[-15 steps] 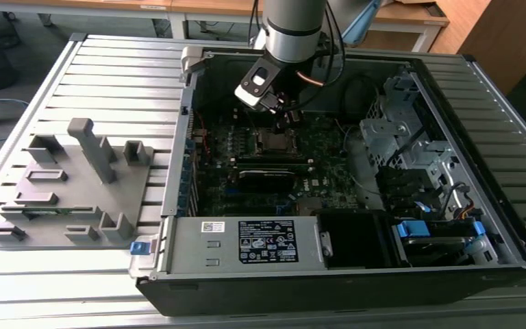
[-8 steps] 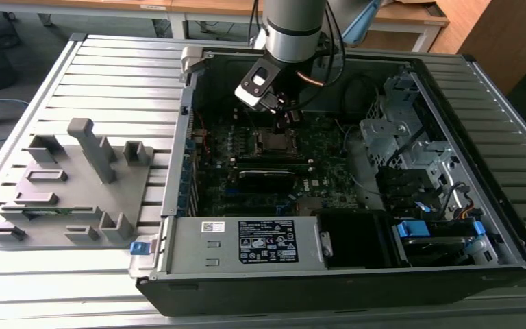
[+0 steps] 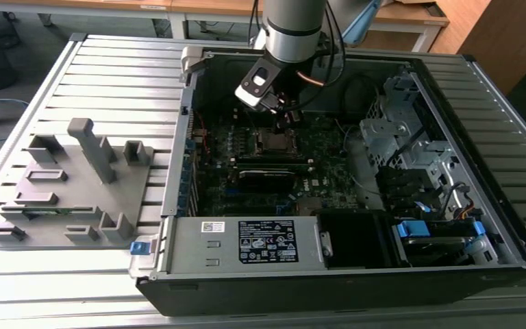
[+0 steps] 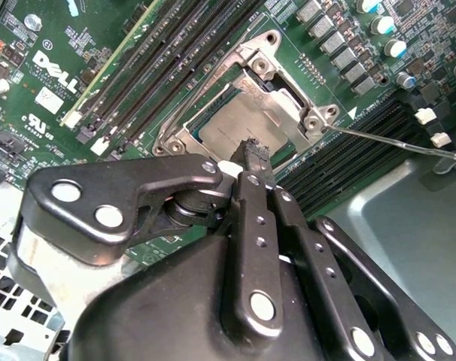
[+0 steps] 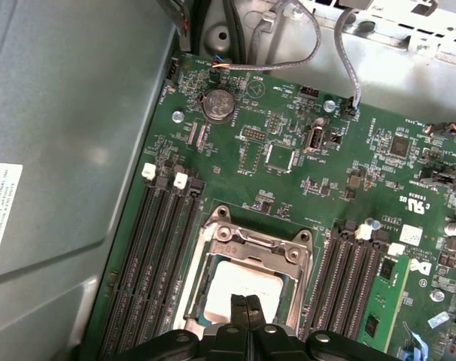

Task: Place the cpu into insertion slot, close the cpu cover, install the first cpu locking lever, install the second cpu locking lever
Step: 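Close the cpu cover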

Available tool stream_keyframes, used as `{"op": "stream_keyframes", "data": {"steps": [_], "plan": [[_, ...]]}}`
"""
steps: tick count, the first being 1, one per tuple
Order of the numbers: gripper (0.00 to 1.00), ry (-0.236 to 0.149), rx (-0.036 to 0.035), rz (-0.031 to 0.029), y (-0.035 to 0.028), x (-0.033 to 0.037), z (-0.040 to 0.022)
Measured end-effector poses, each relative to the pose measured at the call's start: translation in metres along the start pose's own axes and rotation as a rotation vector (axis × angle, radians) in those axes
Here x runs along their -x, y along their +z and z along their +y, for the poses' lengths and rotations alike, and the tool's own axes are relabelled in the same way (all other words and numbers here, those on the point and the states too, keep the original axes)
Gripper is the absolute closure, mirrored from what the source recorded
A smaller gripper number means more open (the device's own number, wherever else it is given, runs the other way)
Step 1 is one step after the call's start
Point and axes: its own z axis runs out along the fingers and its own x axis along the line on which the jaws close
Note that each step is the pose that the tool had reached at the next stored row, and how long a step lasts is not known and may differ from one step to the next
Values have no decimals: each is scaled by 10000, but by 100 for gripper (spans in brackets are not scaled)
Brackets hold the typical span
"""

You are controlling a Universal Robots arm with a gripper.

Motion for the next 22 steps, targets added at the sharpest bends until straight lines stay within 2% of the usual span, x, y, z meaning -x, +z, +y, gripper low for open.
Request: {"op": "stream_keyframes", "data": {"steps": [9,22], "plan": [[89,-102,-2,4,0,0,0],[89,-820,-16,26,0,0,0]]}}
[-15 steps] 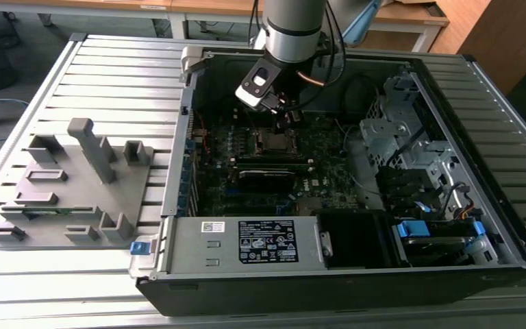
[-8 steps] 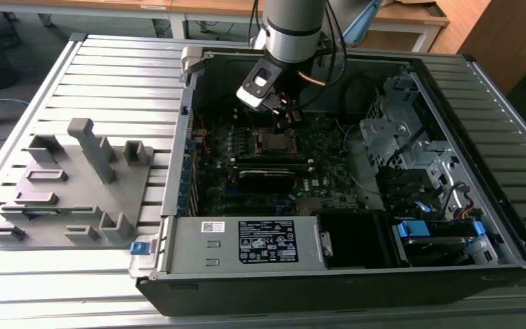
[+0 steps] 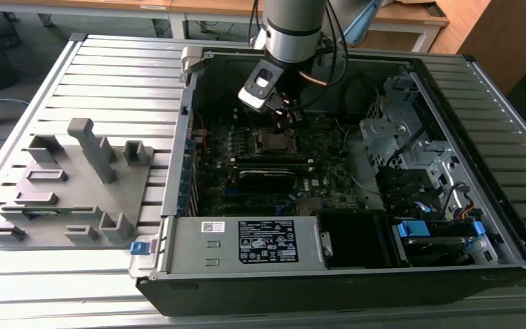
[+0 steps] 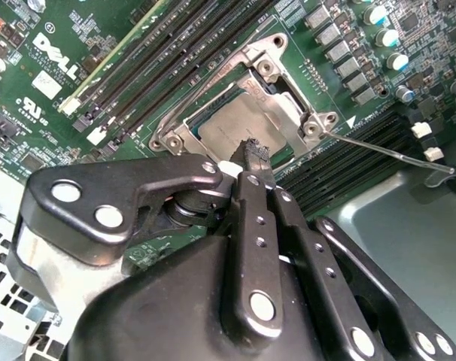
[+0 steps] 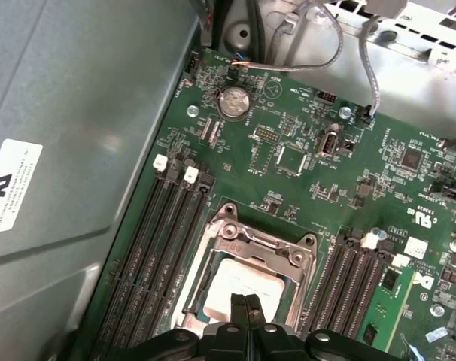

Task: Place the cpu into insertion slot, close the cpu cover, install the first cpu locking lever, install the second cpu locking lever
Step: 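Close the cpu cover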

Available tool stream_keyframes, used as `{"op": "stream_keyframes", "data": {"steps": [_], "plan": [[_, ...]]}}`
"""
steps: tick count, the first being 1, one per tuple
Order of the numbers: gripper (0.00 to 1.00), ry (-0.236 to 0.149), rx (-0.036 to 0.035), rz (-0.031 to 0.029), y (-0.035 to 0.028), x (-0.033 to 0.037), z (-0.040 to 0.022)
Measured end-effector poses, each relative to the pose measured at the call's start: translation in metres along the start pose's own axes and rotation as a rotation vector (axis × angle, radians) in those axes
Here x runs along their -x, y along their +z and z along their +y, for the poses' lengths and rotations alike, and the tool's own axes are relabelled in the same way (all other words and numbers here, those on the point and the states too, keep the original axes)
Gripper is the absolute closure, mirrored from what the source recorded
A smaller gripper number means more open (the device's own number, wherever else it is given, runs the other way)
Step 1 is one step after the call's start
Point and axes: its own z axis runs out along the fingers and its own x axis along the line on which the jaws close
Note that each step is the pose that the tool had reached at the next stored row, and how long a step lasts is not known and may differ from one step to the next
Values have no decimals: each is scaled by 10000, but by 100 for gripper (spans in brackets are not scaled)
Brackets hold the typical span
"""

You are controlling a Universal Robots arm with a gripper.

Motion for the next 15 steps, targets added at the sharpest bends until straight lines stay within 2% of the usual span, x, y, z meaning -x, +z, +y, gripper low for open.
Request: {"op": "stream_keyframes", "data": {"steps": [15], "plan": [[89,-341,-7,11,0,0,0]]}}
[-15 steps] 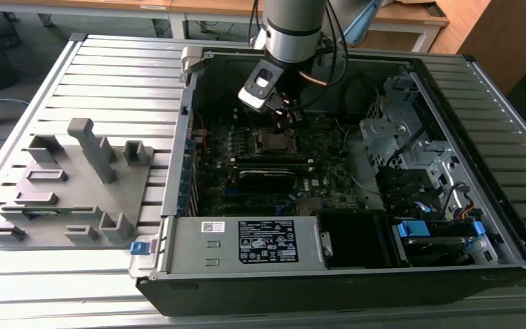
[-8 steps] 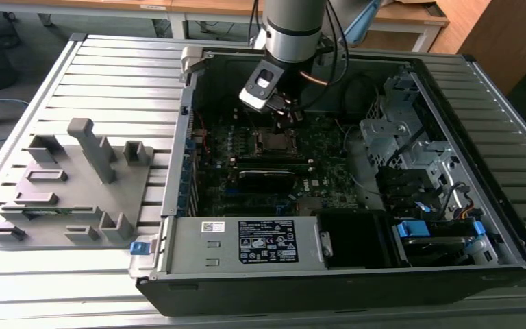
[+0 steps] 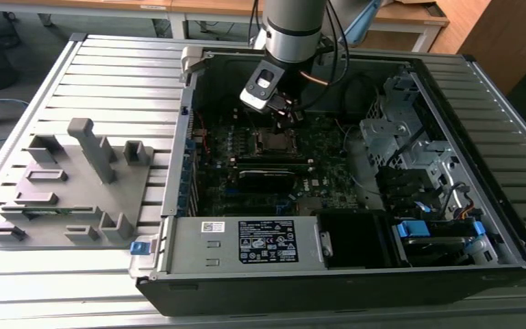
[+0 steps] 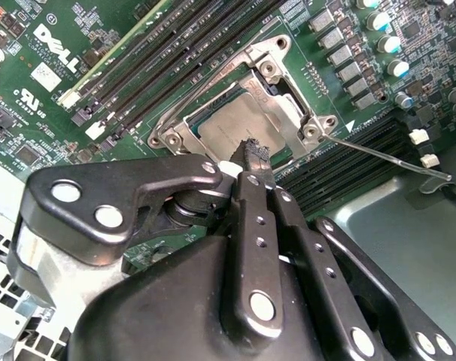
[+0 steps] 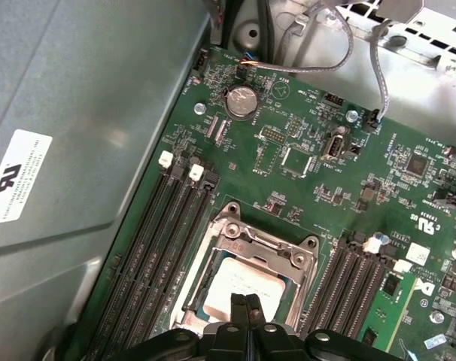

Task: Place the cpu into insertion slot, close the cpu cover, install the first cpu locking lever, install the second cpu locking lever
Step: 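Close the cpu cover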

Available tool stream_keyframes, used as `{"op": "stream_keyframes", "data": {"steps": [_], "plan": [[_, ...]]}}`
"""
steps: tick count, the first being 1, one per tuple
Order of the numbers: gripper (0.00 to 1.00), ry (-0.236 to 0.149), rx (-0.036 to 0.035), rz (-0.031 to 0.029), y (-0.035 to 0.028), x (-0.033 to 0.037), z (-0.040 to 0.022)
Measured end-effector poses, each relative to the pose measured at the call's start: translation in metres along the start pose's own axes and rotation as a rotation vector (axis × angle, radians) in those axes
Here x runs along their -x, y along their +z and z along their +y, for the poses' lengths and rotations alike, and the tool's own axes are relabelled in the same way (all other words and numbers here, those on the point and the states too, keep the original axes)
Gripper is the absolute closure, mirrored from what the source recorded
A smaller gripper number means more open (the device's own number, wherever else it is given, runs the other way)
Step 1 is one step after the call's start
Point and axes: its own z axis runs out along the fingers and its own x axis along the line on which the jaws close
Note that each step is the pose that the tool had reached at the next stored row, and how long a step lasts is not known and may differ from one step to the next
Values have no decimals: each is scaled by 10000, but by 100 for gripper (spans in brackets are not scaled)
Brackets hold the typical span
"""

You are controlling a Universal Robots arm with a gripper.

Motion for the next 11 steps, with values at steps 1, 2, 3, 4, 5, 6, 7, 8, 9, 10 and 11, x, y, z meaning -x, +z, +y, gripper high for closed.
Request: {"op": "stream_keyframes", "data": {"steps": [1,2,3,4,5,6,7,8,9,10,11], "plan": [[89,-12,0,0,0,0,0],[89,-14,-1,0,0,0,0],[89,-15,0,0,0,0,0],[89,-15,-1,0,0,0,0],[89,-15,-1,0,0,0,0],[89,-15,0,1,0,0,0],[89,-16,0,1,0,0,0],[89,-16,0,1,0,0,0],[89,-16,-1,0,0,0,0],[89,-16,-1,1,0,0,0],[89,-18,0,1,0,0,0]]}}
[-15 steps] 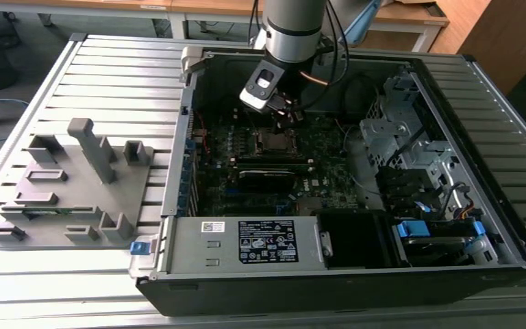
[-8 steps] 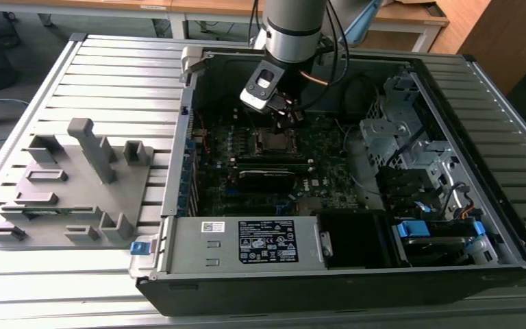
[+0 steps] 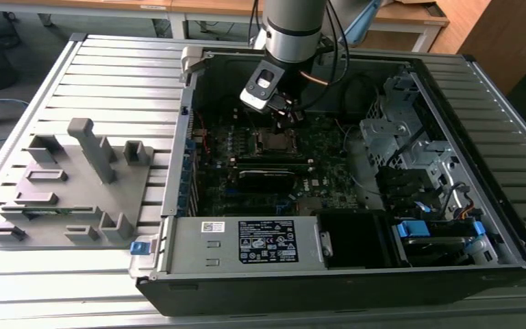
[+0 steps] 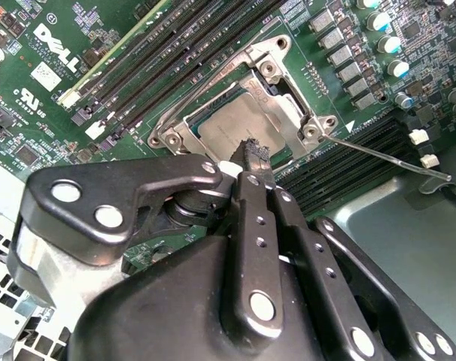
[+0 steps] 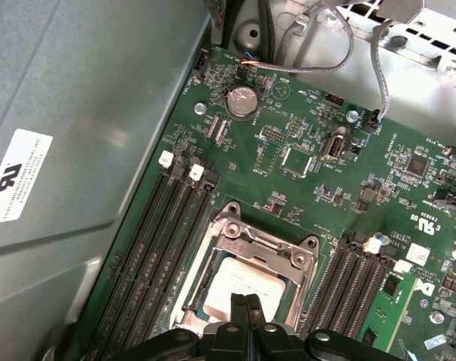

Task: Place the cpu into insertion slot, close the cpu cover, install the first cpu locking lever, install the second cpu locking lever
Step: 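Close the cpu cover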

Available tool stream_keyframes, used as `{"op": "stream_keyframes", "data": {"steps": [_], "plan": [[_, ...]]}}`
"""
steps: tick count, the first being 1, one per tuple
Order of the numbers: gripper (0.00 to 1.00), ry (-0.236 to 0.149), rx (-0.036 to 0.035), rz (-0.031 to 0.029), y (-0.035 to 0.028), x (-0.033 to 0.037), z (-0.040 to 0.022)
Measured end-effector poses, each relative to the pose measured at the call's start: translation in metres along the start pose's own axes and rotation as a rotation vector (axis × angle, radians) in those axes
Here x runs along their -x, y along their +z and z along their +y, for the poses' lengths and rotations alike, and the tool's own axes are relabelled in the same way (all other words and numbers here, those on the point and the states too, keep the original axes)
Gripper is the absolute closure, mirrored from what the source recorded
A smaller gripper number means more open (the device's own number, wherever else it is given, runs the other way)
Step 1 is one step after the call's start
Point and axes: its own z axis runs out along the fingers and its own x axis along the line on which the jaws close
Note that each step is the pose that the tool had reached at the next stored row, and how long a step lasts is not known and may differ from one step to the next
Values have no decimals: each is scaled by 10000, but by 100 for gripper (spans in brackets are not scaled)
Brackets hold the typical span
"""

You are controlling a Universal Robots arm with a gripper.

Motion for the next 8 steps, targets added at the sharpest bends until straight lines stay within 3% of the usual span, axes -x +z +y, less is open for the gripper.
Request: {"op": "stream_keyframes", "data": {"steps": [8], "plan": [[89,-205,-4,6,0,0,0]]}}
